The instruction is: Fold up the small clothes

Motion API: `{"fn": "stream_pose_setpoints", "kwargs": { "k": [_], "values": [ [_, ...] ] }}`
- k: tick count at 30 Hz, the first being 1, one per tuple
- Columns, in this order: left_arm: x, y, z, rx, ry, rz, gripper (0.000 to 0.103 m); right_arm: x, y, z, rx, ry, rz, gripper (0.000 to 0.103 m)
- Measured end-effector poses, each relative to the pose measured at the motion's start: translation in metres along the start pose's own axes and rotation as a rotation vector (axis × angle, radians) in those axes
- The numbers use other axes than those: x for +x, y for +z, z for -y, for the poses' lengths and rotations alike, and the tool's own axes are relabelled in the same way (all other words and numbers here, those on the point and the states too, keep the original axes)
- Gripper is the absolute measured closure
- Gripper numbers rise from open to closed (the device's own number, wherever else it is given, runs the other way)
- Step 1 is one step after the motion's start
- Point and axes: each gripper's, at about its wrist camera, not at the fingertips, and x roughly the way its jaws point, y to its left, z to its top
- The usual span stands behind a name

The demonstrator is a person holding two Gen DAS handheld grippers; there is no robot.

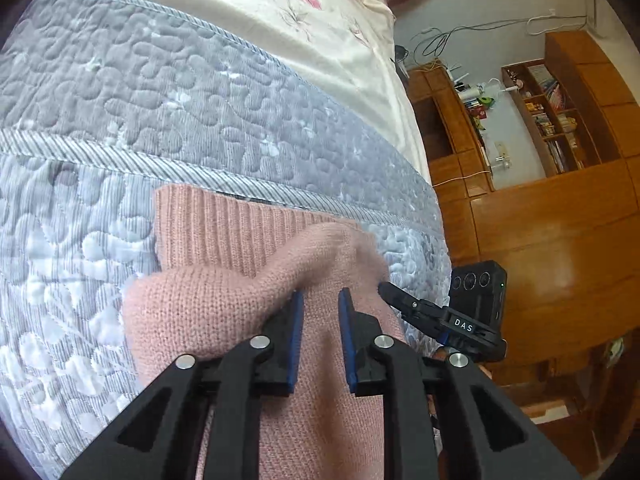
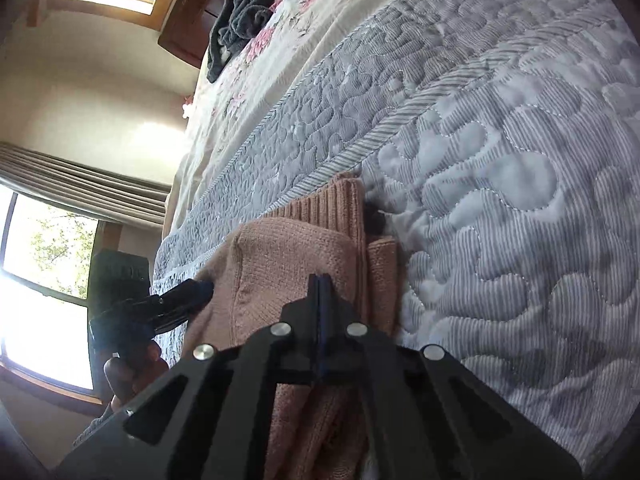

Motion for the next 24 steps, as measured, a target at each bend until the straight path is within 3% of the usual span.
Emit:
{"fn": "stream_pose_setpoints", "kwargs": {
  "k": [2,4,7,9,11,13,14,15,17,19,21,22,24],
  "values": [
    [-0.022,-0.011,0.012,0.056,-0.018,0.030,0.075,-0.013,-0.007,-0.015,-0.039,0.017,0.010,0.094],
    [-0.030,-0.021,0.031,0.112,-0.072,0.031,0.074,-0.022,-0.018,-0.033,-0.079,0.065,0.004,0.092],
    [-0.024,-0.043,0.028,0.140,-0.022,-0.021,0.074,-0.016,-0.038,-0.047,-0.134,0.076,-0.064,0.092],
    [-0.010,-0.049,0.017,0.127,0.036,-0.042,0.079,-0.007,-0.046,-0.035,-0.144,0.002,-0.091,0.103],
    [-0.004,-0.052,0.013,0.100,0.051,-0.033,0.097,-0.008,-0.048,-0.018,-0.111,-0.011,-0.076,0.103],
    [-0.003,-0.052,0.024,0.128,0.091,-0.033,0.097,-0.018,-0.049,-0.023,-0.103,-0.043,-0.059,0.103],
    [-0.008,-0.053,0.031,0.135,0.072,-0.034,0.090,-0.025,-0.051,-0.032,-0.122,-0.061,-0.052,0.103],
    [-0.013,-0.057,0.037,0.144,0.033,-0.036,0.087,-0.031,-0.054,-0.043,-0.137,-0.044,-0.046,0.096],
    [-0.020,-0.066,0.050,0.196,0.009,-0.035,0.086,-0.039,-0.065,-0.069,-0.196,0.013,-0.046,0.095],
    [-0.009,-0.073,0.045,0.206,0.069,-0.074,0.086,-0.030,-0.076,-0.081,-0.245,-0.008,-0.090,0.095],
    [0.005,-0.078,0.033,0.197,0.114,-0.105,0.092,-0.011,-0.084,-0.068,-0.259,-0.095,-0.147,0.103],
    [0.008,-0.079,0.031,0.196,0.128,-0.113,0.100,-0.006,-0.087,-0.056,-0.256,-0.112,-0.157,0.103],
    [0.005,-0.079,0.038,0.197,0.116,-0.113,0.101,-0.013,-0.088,-0.036,-0.180,-0.063,-0.139,0.103]
  ]
}}
